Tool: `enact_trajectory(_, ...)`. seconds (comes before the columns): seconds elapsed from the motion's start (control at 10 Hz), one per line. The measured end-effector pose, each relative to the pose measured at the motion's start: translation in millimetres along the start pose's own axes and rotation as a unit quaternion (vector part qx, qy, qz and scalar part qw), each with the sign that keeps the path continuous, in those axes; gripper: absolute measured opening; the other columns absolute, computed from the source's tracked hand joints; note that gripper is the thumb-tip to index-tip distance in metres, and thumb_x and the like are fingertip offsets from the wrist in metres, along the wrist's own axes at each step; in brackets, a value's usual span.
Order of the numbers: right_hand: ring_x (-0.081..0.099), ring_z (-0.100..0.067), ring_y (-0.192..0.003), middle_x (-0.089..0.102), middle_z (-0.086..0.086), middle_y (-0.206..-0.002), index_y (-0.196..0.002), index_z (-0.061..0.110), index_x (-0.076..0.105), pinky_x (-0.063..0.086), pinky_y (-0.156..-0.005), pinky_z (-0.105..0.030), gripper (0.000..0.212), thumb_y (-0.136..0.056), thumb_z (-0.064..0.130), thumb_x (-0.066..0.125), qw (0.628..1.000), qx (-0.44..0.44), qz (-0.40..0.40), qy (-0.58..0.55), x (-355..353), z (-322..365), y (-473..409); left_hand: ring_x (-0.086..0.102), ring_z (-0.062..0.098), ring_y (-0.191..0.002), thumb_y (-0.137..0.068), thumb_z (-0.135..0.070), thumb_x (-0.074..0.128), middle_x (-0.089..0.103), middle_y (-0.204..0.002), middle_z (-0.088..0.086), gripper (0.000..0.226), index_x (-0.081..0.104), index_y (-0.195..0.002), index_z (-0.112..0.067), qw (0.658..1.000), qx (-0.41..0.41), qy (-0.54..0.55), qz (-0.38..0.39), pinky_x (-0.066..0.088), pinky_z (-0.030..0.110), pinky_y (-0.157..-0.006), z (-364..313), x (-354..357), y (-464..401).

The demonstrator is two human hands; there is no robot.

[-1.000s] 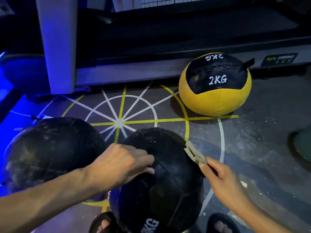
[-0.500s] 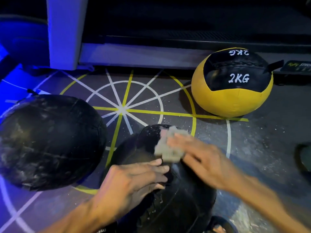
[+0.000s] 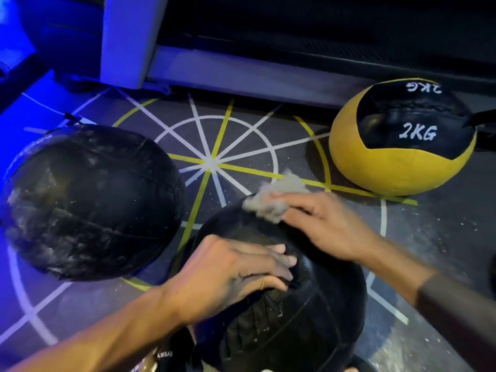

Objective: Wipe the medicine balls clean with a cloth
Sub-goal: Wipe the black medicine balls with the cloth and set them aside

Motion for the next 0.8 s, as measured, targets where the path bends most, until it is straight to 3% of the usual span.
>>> enact_trajectory(0.1, 0.06, 0.001, -0.113, 0.064, 0.028, -0.125, -0.13, 0.038, 0.067, 0.042, -0.091, -0.011, 0.031, -0.104, 0.026, 0.055, 0.998, -0.002, 0.05, 0.042, 1, -3, -19, 0.056, 0.0, -0.131, -0.098, -0.037, 0.071, 0.06, -0.138, -0.026, 0.035, 0.062, -0.131, -0.044, 0.999, -0.008, -0.046, 0.01, 0.053, 0.044, -0.102, 1, -2, -9)
enact_trajectory(0.2, 0.061, 0.001, -0.079, 0.063, 0.029, -0.077, -0.112, 0.038, 0.073, 0.039, -0.062, -0.006, 0.024, -0.102, 0.024, 0.056, 0.981, 0.173, 0.06, 0.062, -17, -47, -40, 0.058, 0.0, -0.13, -0.095, -0.035, 0.075, 0.067, -0.132, -0.021, 0.022, 0.075, -0.117, -0.032, 0.999, 0.033, -0.028, -0.028, 0.055, 0.039, -0.102, -16, -9, -19)
enact_trajectory(0.3, 0.061, 0.014, -0.097, 0.07, 0.033, -0.099, -0.118, 0.036, 0.074, 0.042, -0.086, -0.008, 0.026, -0.101, 0.023, 0.06, 0.989, 0.096, 0.117, 0.001, 2, -20, -50, 0.058, -0.003, -0.128, -0.094, -0.033, 0.075, 0.071, -0.127, -0.016, 0.02, 0.08, -0.11, -0.023, 0.998, 0.046, -0.005, -0.041, 0.055, 0.034, -0.101, -31, -17, -29)
enact_trajectory(0.4, 0.062, -0.006, -0.121, 0.072, 0.015, -0.123, -0.119, 0.031, 0.075, 0.043, -0.108, -0.029, 0.026, -0.1, 0.021, 0.06, 0.988, 0.072, 0.138, -0.019, 10, -17, -54, 0.057, -0.001, -0.13, -0.096, -0.034, 0.07, 0.07, -0.129, -0.013, 0.023, 0.079, -0.113, -0.021, 0.999, 0.044, -0.006, -0.017, 0.053, 0.034, -0.105, -33, -20, -34)
enact_trajectory(0.5, 0.068, -0.029, -0.107, 0.076, -0.004, -0.109, -0.112, 0.021, 0.076, 0.05, -0.099, -0.051, 0.021, -0.1, 0.022, 0.058, 0.985, 0.167, 0.045, -0.026, -21, -62, -49, 0.054, -0.002, -0.132, -0.097, -0.036, 0.066, 0.069, -0.131, -0.012, 0.028, 0.077, -0.118, -0.021, 0.999, 0.042, -0.023, -0.009, 0.049, 0.033, -0.109, -29, -30, -46)
enact_trajectory(0.6, 0.07, -0.03, -0.106, 0.077, -0.005, -0.108, -0.109, 0.024, 0.076, 0.053, -0.095, -0.058, 0.021, -0.1, 0.026, 0.057, 0.969, 0.188, -0.082, -0.136, -32, -76, -17, 0.053, -0.004, -0.133, -0.1, -0.037, 0.062, 0.067, -0.132, -0.015, 0.028, 0.075, -0.123, -0.025, 0.999, 0.012, -0.033, 0.004, 0.046, 0.035, -0.113, -13, -44, -69)
enact_trajectory(0.7, 0.068, -0.009, -0.112, 0.075, 0.011, -0.116, -0.117, 0.029, 0.073, 0.053, -0.102, -0.046, 0.029, -0.106, 0.015, 0.051, 0.948, 0.165, -0.195, -0.192, -31, -72, 21, 0.058, -0.002, -0.128, -0.101, -0.041, 0.06, 0.069, -0.13, -0.016, 0.03, 0.073, -0.125, -0.029, 0.999, -0.013, -0.045, 0.014, 0.047, 0.034, -0.111, 0, -58, -95)
enact_trajectory(0.8, 0.064, -0.006, -0.12, 0.071, 0.017, -0.124, -0.128, 0.032, 0.069, 0.05, -0.106, -0.047, 0.031, -0.106, 0.019, 0.051, 0.945, 0.156, -0.242, -0.152, -32, -56, 46, 0.062, -0.003, -0.119, -0.101, -0.039, 0.062, 0.072, -0.124, -0.016, 0.028, 0.076, -0.122, -0.028, 0.996, -0.022, -0.078, 0.028, 0.047, 0.021, -0.101, 4, -64, -120)
Point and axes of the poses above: each hand's wrist, its own y-axis away from the middle knuckle, its own x-axis out of the palm, z = x × y, the point moved 6 cm from there along -y, towards the middle knuckle
